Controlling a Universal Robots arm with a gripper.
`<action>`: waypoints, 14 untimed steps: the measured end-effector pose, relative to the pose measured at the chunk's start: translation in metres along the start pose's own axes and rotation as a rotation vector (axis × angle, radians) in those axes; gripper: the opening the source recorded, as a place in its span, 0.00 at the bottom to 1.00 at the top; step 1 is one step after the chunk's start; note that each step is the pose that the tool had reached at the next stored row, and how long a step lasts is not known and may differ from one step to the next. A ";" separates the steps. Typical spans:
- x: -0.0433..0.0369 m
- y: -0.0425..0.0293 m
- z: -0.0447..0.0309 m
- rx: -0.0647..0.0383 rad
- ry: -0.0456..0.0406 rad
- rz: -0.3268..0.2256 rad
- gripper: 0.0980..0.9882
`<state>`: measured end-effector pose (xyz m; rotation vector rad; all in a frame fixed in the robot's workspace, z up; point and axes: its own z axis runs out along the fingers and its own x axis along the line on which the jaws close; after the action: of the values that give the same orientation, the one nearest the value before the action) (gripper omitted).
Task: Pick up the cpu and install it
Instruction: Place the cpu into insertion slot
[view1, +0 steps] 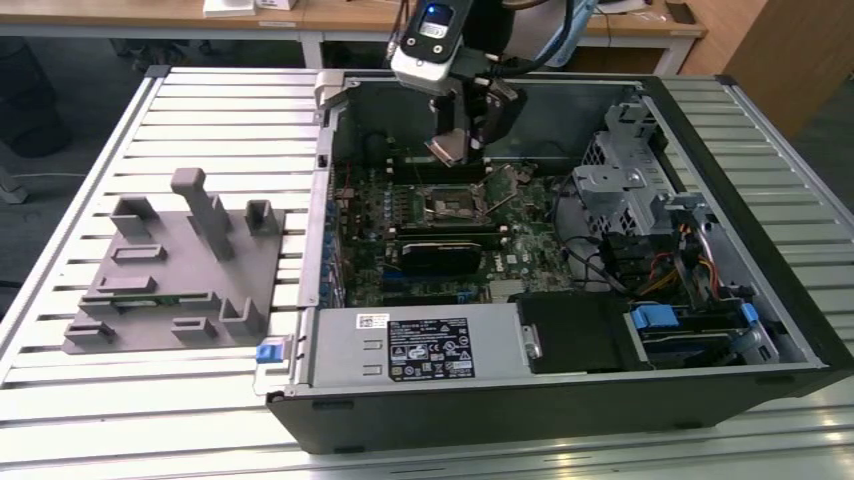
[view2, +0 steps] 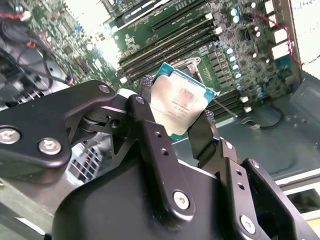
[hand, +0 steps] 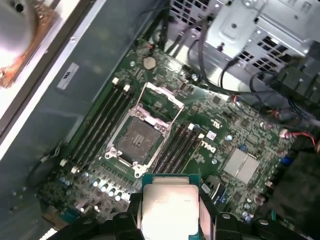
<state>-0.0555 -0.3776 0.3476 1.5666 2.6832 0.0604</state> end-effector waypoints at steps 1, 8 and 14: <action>0.0000 0.0000 0.0003 0.000 -0.0009 0.018 0.50; 0.0000 -0.0001 0.0024 0.001 -0.0074 0.145 0.50; 0.0000 -0.0002 0.0040 0.003 -0.0130 0.255 0.50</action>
<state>-0.0555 -0.3776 0.3436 1.8923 2.4586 0.0530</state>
